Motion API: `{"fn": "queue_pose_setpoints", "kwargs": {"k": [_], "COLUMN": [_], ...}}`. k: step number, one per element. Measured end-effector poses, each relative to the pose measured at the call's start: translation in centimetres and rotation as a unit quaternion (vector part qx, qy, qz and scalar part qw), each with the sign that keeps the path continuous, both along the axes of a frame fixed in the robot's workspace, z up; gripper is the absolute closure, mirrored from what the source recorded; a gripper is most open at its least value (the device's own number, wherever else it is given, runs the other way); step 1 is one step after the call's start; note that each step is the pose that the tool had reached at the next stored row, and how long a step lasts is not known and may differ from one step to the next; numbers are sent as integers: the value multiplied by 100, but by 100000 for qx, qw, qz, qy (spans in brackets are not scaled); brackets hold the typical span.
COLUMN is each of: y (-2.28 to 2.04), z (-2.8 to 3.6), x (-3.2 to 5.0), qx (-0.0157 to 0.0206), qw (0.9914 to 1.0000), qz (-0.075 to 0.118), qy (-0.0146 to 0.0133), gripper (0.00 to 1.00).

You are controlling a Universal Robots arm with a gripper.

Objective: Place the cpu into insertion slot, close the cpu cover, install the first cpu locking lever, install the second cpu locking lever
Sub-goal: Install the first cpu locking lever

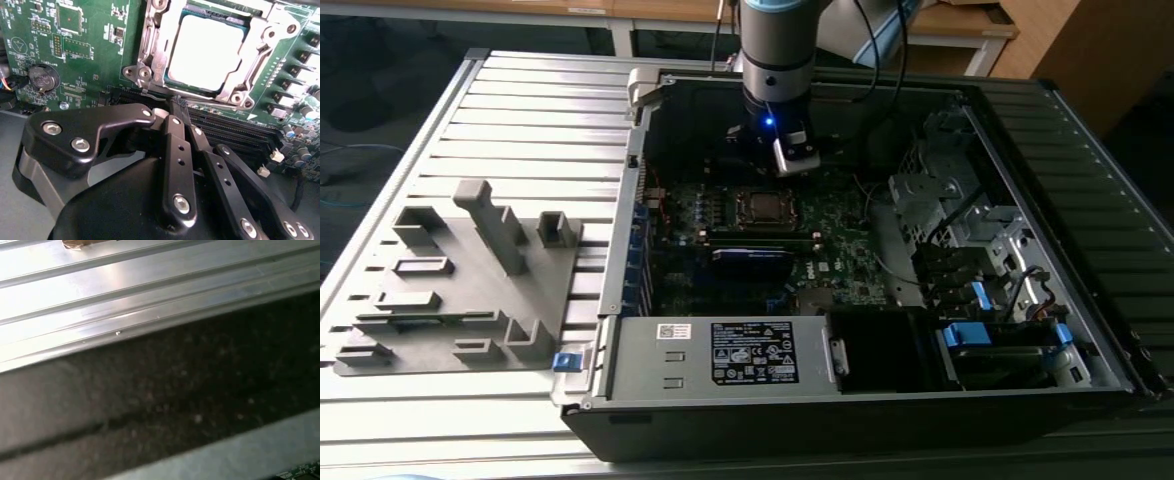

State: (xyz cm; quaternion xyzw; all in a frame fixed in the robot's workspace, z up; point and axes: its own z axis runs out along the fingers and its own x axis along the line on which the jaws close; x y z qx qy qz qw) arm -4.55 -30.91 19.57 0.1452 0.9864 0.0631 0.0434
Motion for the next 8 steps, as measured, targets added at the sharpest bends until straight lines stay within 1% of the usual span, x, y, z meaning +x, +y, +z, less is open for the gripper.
{"fn": "queue_pose_setpoints", "kwargs": {"k": [8], "y": [0], "z": [-6], "x": [0], "qx": [-53], "qw": [100000], "qz": [-33], "qy": [1], "gripper": [89]}}
